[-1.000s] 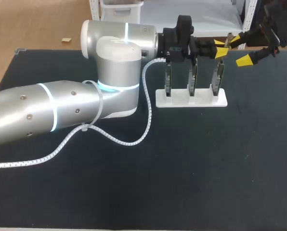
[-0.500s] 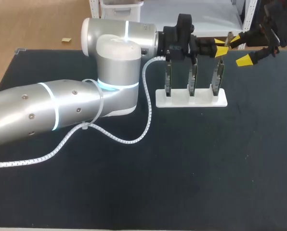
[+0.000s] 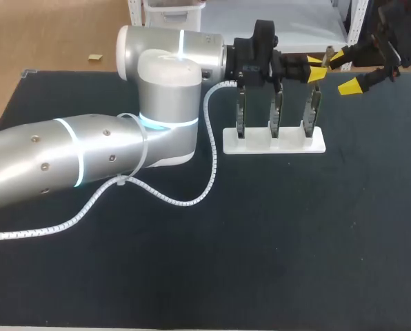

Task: Pick up the optical module with the left hand, and insert it into the network port with the right hand.

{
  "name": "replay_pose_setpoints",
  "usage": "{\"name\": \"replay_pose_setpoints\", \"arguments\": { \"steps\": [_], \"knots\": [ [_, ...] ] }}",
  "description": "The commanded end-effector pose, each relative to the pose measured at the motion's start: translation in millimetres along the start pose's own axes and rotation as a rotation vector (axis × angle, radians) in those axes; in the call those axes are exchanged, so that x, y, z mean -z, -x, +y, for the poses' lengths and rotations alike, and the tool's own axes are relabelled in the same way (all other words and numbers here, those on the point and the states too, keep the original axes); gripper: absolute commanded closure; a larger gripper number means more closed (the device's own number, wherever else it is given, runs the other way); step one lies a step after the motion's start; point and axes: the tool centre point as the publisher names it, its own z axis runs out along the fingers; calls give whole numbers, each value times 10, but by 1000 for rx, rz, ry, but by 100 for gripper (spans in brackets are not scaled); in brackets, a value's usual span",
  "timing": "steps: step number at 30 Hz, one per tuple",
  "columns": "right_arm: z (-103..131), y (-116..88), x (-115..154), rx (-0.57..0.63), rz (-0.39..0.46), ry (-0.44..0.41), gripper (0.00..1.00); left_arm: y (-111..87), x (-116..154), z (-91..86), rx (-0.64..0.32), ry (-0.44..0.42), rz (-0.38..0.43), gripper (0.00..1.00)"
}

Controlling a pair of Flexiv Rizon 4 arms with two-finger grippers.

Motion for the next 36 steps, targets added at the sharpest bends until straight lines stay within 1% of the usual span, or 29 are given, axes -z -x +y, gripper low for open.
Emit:
{"name": "replay_pose_setpoints", "arguments": {
  "steps": [1, 36],
  "knots": [
    [22, 0, -2, 1, 0, -5, 0, 1, -1, 19, 1, -5, 3, 100],
    [22, 0, -2, 1, 0, -5, 0, -40, -19, 32, 21, -1, 7, 100]
  ]
}}
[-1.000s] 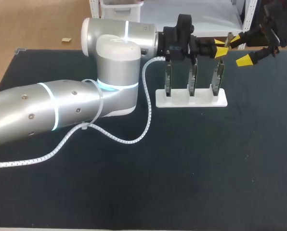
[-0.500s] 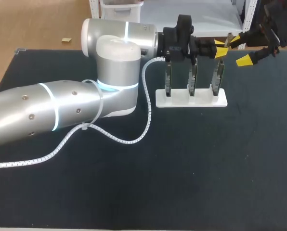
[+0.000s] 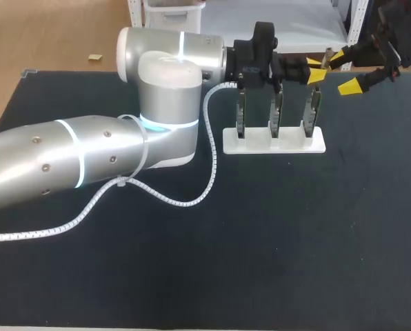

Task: Pick up the optical module with the left hand, and insert it into the network port with the right hand.

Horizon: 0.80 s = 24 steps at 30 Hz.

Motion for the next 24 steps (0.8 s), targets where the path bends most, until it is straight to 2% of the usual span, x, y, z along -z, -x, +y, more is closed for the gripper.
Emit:
{"name": "replay_pose_setpoints", "arguments": {
  "steps": [1, 7, 9, 15, 24],
  "knots": [
    [22, 0, -2, 1, 0, -5, 0, 5, -14, 26, 2, -4, 4, 100],
    [15, 7, 2, 3, -2, -5, 0, 5, -14, 26, 2, -4, 4, 100],
    [1, 43, 22, 17, 1, -32, 0, 5, -14, 26, 2, -4, 4, 100],
    [-31, 208, 119, 52, -21, -61, 0, 5, -14, 26, 2, -4, 4, 100],
    [4, 436, 164, 82, -48, -42, 0, 5, -14, 26, 2, -4, 4, 100]
  ]
}}
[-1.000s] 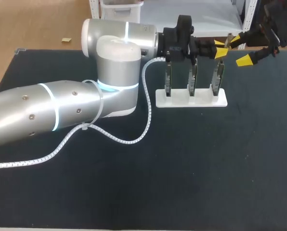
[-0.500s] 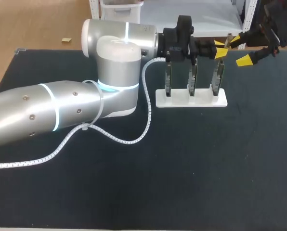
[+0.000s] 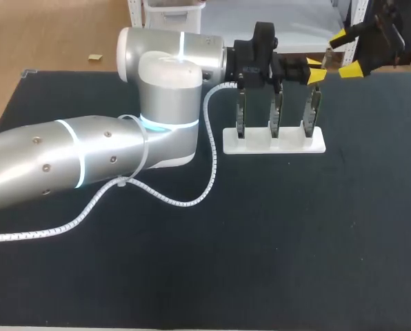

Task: Pick up the optical module with the left hand, and insert it into the network port with the right hand.

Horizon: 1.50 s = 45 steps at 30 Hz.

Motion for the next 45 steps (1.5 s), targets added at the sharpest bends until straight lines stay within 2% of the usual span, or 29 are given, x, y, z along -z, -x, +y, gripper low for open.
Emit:
{"name": "replay_pose_setpoints", "arguments": {
  "steps": [1, 11, 26, 27, 28, 29, 45],
  "knots": [
    [32, 72, -2, -3, 1, -2, 0, 5, -10, 24, 2, -4, 4, 100],
    [30, 138, -90, -16, -16, 20, 0, 5, -10, 24, 2, -4, 4, 100],
    [29, 145, -134, -37, 2, 14, 0, 5, -10, 24, 2, -4, 4, 100],
    [28, 145, -135, -36, 2, 12, 52, 5, -10, 24, 2, -4, 4, 100],
    [28, 146, -135, -34, 2, 10, 79, 5, -10, 24, 2, -4, 4, 100],
    [28, 148, -138, -30, 4, 10, 100, 5, -10, 24, 2, -4, 4, 100],
    [41, 131, -159, -36, 14, 4, 100, 5, -10, 24, 2, -4, 4, 100]
  ]
}}
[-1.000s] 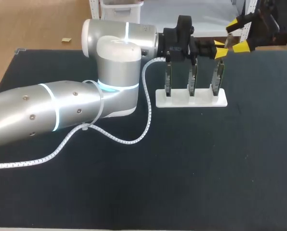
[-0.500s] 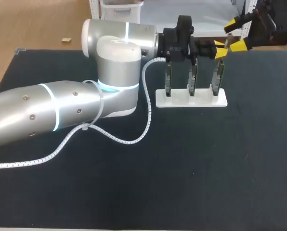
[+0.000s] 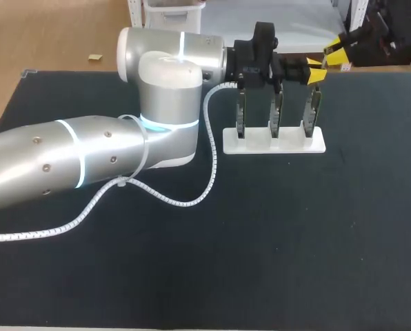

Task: Pick up the optical module with the left hand, and insert it into the network port with the right hand.

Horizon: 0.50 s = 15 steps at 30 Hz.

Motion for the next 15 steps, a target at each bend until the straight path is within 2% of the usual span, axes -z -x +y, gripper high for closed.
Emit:
{"name": "replay_pose_setpoints", "arguments": {
  "steps": [1, 8, 10, 15],
  "knots": [
    [36, 7, -20, 0, 4, -1, 100, 6, -7, 29, 2, -2, 4, 100],
    [45, 6, -24, -1, 7, 2, 100, 6, -7, 29, 2, -2, 4, 99],
    [48, 4, -25, -1, 7, 2, 100, 6, -7, 29, 2, -2, 4, 0],
    [56, 2, -30, -1, 7, 3, 100, 6, -7, 29, 2, -2, 4, 0]
  ]
}}
